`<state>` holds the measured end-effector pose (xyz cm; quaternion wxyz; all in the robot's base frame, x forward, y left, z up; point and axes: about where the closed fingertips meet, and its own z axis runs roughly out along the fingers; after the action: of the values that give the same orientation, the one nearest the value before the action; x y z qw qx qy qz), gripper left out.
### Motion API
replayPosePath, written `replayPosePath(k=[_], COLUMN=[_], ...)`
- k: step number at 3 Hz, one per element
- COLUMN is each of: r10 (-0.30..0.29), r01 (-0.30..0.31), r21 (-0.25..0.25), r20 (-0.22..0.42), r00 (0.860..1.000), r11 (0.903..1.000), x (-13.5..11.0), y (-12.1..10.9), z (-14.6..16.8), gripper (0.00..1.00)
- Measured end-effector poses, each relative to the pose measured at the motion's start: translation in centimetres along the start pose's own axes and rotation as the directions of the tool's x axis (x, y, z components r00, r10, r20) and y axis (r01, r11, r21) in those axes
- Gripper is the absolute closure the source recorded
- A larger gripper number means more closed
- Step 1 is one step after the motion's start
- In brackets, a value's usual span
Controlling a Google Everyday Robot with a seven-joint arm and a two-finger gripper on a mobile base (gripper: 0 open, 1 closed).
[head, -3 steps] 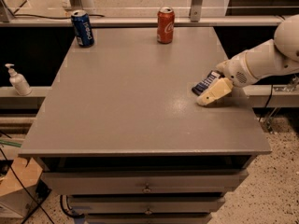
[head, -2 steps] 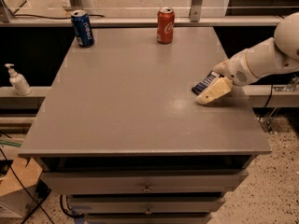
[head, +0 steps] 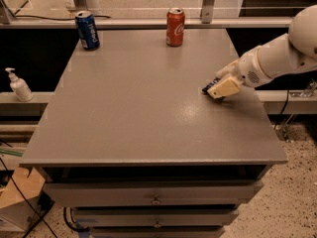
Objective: Move rxbar blueberry near pepsi can
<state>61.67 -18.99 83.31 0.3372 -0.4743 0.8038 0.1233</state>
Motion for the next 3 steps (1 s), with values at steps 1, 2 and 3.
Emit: replayPosePath(k=[1,2,3], r10=[-0.053,-0.112,-0.152], r01=[0.053,0.114,0.159], r21=[-0.003,-0.006,-0.014], r20=[0.064,0.142,0.217], r00=[0.997,0.983,0.964], r11=[0.9986,0.9934,0.9872], x=[-2.8,-6.0,-8.9], y=[0.7,1.4,1.7], z=[-0.8,-1.2,-1.4], gripper=[1.00,1.00,1.00])
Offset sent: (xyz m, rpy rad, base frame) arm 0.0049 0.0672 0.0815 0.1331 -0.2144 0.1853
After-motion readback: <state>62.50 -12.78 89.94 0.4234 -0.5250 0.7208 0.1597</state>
